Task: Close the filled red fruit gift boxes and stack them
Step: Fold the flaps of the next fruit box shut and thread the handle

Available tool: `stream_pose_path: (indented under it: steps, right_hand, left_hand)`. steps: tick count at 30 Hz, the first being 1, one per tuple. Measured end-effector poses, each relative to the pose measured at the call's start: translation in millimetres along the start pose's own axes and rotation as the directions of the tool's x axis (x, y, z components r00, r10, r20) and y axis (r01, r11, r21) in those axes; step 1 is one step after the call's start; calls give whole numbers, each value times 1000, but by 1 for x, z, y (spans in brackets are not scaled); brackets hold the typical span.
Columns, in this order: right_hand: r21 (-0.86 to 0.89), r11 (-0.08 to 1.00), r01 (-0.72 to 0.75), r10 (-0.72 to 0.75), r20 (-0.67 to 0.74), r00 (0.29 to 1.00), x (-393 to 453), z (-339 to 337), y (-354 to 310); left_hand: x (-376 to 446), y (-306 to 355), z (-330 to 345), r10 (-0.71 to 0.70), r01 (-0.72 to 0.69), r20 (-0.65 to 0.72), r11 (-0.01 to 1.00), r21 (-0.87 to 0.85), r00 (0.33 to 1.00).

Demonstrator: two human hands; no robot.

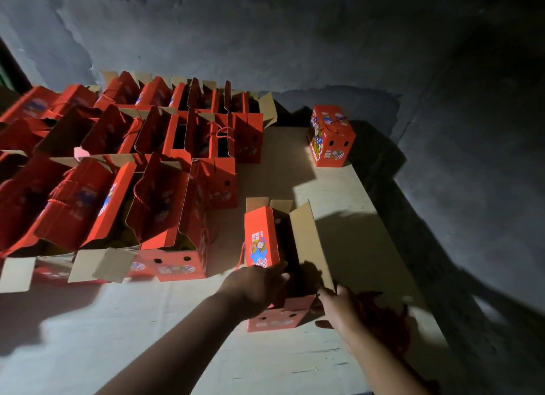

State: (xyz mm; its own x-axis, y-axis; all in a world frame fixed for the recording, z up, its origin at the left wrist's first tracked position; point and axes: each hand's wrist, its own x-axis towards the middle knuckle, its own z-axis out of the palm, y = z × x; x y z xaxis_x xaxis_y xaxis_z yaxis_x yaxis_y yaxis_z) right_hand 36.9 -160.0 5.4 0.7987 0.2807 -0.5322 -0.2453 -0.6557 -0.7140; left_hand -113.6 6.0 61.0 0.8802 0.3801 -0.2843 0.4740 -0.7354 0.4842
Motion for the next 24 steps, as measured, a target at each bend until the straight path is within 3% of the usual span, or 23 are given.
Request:
stream_pose_path:
  steps: [2, 4, 6, 8, 11, 13, 15, 17, 19, 21, 22, 24]
  right_hand:
    - [60, 998, -21, 21, 8, 1000, -4, 1, 3]
    - [158, 982, -100, 95, 40, 995, -8, 3, 6]
    - [246, 954, -172, 154, 89, 984, -12, 6, 6]
    - [300, 936, -186, 159, 113, 981, -14, 10, 4]
    - [308, 937, -165, 154, 62, 986, -11, 17, 2]
    - [285, 946, -153, 153, 23, 988, -8, 19, 1]
    - [291, 945, -150, 155, 6, 988, -4, 19, 3]
    - [290, 942, -168, 170, 18, 985, 1, 17, 5]
    - [272, 945, -181, 174, 51, 983, 6, 16, 8]
    - [265, 947, -183, 173, 62, 983, 8, 14, 8]
    - [271, 945, -181, 173, 53, 983, 10, 13, 7]
    - [275, 944, -184, 179, 42, 983, 16, 11, 4]
  left_hand:
    - [12, 3, -1, 35, -70, 120, 951, 301, 992]
    - [18, 5, 6, -8, -31, 92, 911, 411, 996]
    - [19, 4, 14, -99, 116, -68, 936, 332, 993]
    - [22, -3, 18, -181, 202, -118, 958, 205, 976]
    - [29, -12, 27, -38, 55, -109, 985, 161, 993]
    - [34, -9, 30, 140, -120, -55, 953, 279, 989]
    - [36, -9, 32, 150, -168, 77, 899, 405, 986]
    - [35, -11, 31, 94, -115, 70, 901, 418, 993]
    - [32, -14, 29, 90, -51, -85, 923, 381, 992]
    - [24, -17, 26, -66, 117, -290, 979, 164, 955]
    - [21, -20, 23, -197, 213, -340, 977, 10, 920]
    - [13, -29, 15, -367, 320, -302, 927, -194, 880]
